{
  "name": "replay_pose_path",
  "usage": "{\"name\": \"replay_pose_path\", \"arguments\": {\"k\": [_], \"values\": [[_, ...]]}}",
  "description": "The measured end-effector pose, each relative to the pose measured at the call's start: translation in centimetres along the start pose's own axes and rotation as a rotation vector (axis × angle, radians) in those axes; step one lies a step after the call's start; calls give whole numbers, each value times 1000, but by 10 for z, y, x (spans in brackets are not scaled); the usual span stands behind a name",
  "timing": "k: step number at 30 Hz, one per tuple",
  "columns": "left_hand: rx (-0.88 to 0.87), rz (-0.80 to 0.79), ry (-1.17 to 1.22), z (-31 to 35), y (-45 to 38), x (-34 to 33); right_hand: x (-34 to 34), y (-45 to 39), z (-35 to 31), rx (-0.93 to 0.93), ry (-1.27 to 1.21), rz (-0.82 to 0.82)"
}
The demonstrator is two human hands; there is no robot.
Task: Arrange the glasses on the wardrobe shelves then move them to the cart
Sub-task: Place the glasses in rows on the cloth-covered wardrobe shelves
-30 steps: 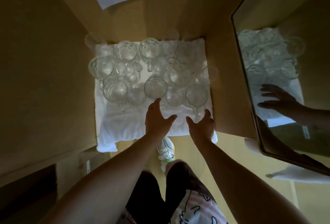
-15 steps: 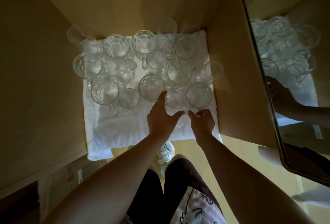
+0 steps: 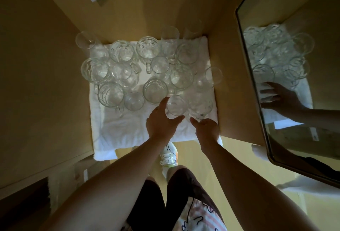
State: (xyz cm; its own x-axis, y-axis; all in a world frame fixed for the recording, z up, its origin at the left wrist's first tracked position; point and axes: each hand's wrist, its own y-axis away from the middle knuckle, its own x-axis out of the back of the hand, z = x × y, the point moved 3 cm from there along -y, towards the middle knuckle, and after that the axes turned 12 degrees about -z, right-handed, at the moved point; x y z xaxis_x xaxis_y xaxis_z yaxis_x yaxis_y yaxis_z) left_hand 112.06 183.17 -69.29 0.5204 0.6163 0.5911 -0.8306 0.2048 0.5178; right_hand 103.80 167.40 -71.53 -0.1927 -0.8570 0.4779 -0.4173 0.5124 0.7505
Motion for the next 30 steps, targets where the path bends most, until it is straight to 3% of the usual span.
{"name": "replay_pose_path", "arguments": {"k": [13,25,30], "values": [[-80,114,64,37,106,102,33,133,-44,156,-67,-8],[-469,335,53,105,243,239,87,321,-114,437,-237,76],[-541,386,198,134,292,279,117,384,-137,560,-275,113]]}}
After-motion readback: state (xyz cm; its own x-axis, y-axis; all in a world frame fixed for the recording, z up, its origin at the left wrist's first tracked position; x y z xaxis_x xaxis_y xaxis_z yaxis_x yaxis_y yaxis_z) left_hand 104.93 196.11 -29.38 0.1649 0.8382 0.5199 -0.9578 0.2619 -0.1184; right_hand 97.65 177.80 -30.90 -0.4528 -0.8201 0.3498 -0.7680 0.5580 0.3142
